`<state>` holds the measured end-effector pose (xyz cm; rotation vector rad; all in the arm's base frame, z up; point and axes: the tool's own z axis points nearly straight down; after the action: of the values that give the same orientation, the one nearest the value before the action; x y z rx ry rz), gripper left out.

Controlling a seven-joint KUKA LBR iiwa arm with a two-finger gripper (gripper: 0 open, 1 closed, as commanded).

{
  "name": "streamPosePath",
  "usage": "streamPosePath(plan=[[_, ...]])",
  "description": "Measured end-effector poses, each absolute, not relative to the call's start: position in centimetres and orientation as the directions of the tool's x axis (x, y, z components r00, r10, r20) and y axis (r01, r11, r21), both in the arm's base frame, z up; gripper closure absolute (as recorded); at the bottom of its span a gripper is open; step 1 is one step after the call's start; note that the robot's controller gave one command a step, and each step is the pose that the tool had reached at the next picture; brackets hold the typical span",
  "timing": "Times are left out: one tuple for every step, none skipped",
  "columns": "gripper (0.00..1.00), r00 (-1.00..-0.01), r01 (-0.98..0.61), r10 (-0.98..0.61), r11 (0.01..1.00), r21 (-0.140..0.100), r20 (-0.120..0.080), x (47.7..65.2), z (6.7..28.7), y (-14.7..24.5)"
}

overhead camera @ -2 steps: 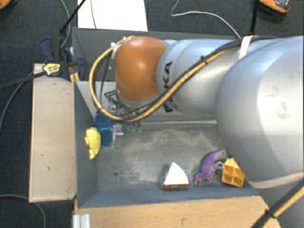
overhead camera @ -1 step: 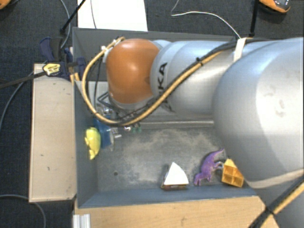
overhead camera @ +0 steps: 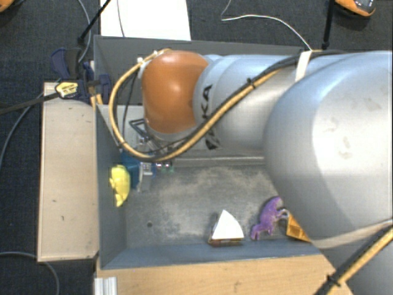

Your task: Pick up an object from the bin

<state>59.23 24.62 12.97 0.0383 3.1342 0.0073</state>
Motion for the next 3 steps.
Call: streamPosePath(plan=[[0.00,-0.999,0.036,0.036,0.999,0.006,-0.012,59.0,9.3,25.2],[1.00,-0.984,0.177,0.177,0.984,0.006,-0.006,59.3,7.2,24.3],[1.00,-0.984,0.178,0.178,0.984,0.006,-0.006,59.3,7.2,24.3]])
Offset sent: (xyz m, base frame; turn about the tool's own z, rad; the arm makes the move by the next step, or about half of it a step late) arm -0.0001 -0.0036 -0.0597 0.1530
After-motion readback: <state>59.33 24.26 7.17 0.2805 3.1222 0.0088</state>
